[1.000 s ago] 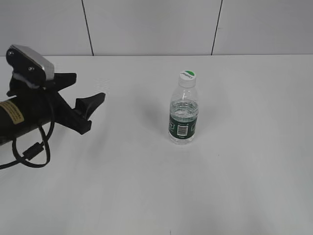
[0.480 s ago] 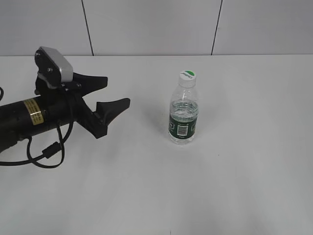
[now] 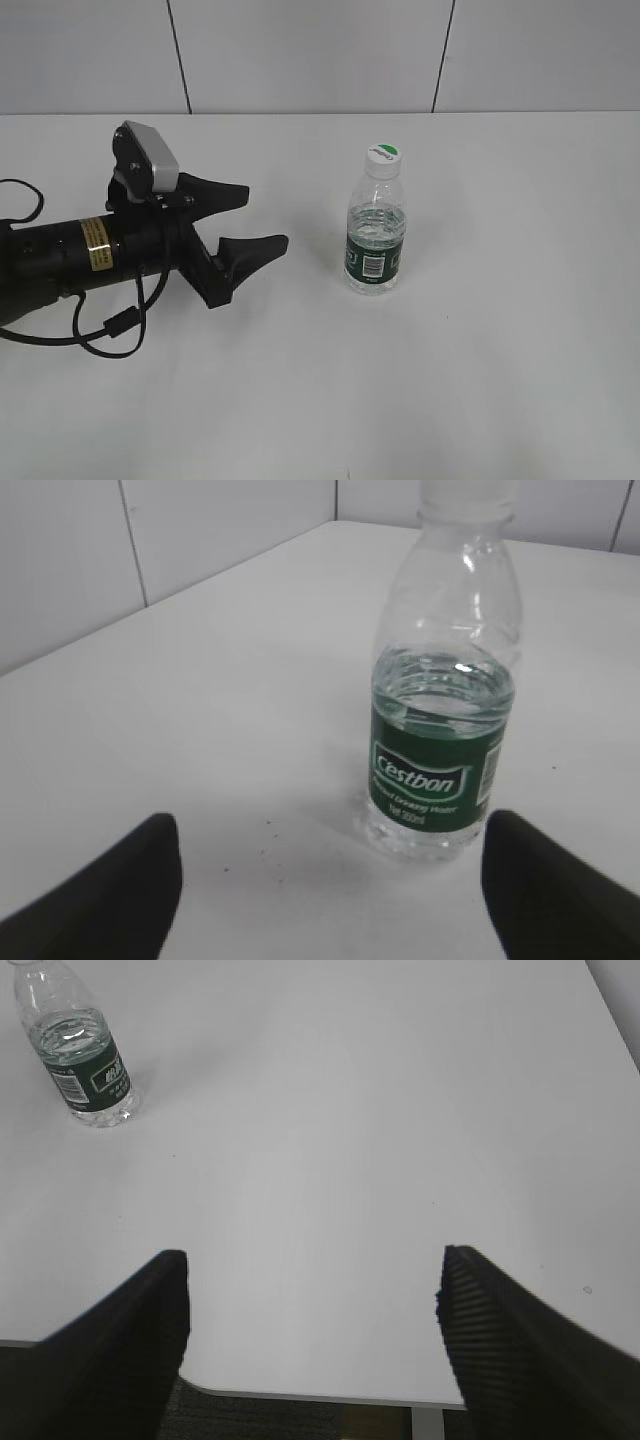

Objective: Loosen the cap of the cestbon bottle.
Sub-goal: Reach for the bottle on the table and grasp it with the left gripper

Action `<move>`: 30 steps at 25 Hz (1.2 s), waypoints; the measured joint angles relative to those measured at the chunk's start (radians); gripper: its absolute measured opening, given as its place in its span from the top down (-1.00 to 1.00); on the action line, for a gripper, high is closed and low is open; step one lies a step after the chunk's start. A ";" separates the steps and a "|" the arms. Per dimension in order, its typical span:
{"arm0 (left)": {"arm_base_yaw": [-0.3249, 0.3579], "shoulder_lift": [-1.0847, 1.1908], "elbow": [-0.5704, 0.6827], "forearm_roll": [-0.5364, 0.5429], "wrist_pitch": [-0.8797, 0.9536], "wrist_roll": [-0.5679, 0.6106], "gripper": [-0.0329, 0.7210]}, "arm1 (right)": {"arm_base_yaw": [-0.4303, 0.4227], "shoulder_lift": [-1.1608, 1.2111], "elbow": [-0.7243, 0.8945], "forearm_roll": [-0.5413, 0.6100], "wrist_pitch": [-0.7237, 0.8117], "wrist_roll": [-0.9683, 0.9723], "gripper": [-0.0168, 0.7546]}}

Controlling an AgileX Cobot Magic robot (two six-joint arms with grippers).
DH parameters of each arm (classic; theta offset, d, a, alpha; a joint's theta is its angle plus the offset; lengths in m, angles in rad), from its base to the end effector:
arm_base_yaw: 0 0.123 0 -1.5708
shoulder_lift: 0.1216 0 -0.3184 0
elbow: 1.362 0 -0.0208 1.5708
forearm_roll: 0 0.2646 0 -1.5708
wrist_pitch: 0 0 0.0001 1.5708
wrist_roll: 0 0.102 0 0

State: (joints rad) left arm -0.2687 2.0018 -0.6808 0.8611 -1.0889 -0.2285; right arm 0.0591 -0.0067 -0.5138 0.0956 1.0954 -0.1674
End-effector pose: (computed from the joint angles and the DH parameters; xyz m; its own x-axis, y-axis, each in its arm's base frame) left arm 0.3149 -0.1578 0.1259 -0.0971 0.2288 -0.9686 0.8636 0.5031 0.0322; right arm -0.0216 0.0074 0.2801 -0.4461 -0.1494 -0.8824 -0.1902 0.9793 -0.0696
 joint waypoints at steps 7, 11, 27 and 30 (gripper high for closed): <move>0.000 0.060 -0.086 0.154 -0.027 -0.080 -0.58 | 0.000 0.000 0.000 0.000 0.000 0.000 -0.57; 0.000 0.091 -0.119 0.198 -0.039 -0.104 -0.63 | 0.000 0.000 0.000 0.000 0.000 0.000 -0.57; -0.069 0.155 -0.240 0.280 -0.029 -0.197 -0.65 | 0.000 0.000 0.000 0.000 0.000 0.000 -0.57; -0.082 0.185 -0.271 0.280 -0.028 -0.221 -0.65 | 0.000 0.000 0.000 0.000 0.000 0.000 -0.57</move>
State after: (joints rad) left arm -0.3506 2.1868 -0.9522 1.1410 -1.1167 -0.4491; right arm 0.0591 -0.0067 -0.5138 0.0956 1.0954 -0.1674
